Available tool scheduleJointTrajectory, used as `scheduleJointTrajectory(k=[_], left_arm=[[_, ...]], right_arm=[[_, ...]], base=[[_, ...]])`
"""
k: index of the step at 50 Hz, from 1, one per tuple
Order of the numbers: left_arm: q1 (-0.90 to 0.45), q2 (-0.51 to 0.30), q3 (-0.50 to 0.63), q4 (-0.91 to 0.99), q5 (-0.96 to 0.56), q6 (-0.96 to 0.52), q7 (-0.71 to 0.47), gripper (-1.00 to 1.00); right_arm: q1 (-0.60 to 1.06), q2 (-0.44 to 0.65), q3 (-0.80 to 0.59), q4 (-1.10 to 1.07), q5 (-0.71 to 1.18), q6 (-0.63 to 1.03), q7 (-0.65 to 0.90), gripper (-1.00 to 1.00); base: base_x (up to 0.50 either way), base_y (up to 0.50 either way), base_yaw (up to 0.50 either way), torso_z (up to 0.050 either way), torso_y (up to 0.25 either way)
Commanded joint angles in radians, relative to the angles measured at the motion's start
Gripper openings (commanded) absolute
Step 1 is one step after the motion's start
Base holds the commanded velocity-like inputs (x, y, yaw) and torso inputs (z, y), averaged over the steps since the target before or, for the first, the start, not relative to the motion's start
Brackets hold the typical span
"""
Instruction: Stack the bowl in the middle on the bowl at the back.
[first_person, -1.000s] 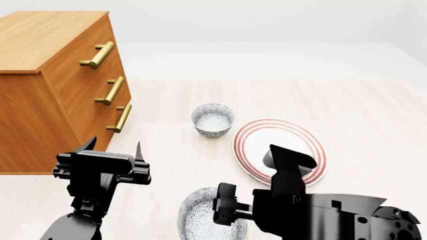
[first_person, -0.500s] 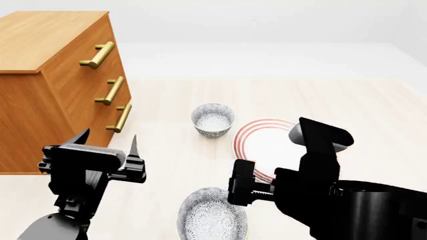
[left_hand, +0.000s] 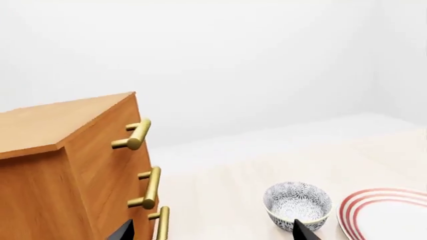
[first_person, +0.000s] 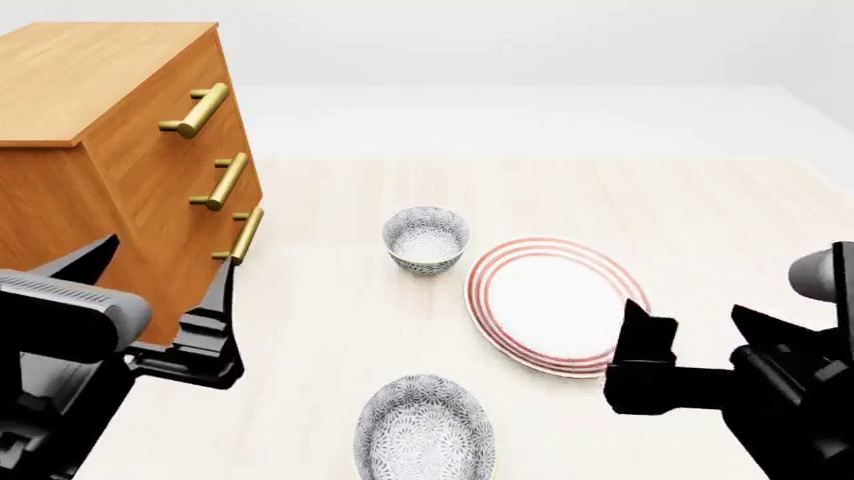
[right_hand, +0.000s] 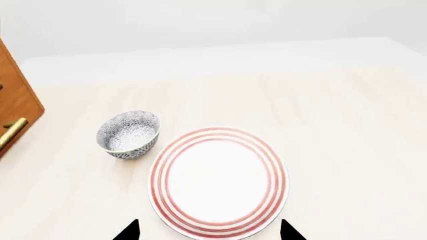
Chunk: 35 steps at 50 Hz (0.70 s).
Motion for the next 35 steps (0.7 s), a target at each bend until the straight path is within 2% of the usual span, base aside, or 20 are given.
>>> scheduleJointTrajectory(k=[1,6,15,30,35], left_arm=[[-0.012,-0.068,-0.123,0.064,-0.195,-0.066,-0.087,1.0],[-0.021,-0.082,-0.132,0.058,-0.205,-0.063,-0.101,1.0],[-0.017,-0.087,-0.148,0.05,-0.193,-0.051,-0.108,1.0],[0.01,-0.137,-0.234,0.045,-0.272,-0.053,-0.173,1.0],[0.024,-0.173,-0.289,0.041,-0.343,-0.057,-0.224,1.0]], right_arm=[[-0.173,0.188,0.212,-0.128,-0.092,-0.076,-0.081,1.0],[-0.266,0.19,0.366,-0.132,-0.057,-0.047,-0.084,1.0],[-0.38,0.122,0.631,-0.126,0.02,0.083,-0.053,1.0],[-0.379,0.11,0.696,-0.118,0.07,0.131,-0.032,1.0],[-0.42,0.108,0.83,-0.119,0.156,0.184,0.007,1.0]], base=[[0.0,0.0,0.0,0.0,0.0],[0.0,0.0,0.0,0.0,0.0],[0.0,0.0,0.0,0.0,0.0],[0.0,0.0,0.0,0.0,0.0],[0.0,0.0,0.0,0.0,0.0]])
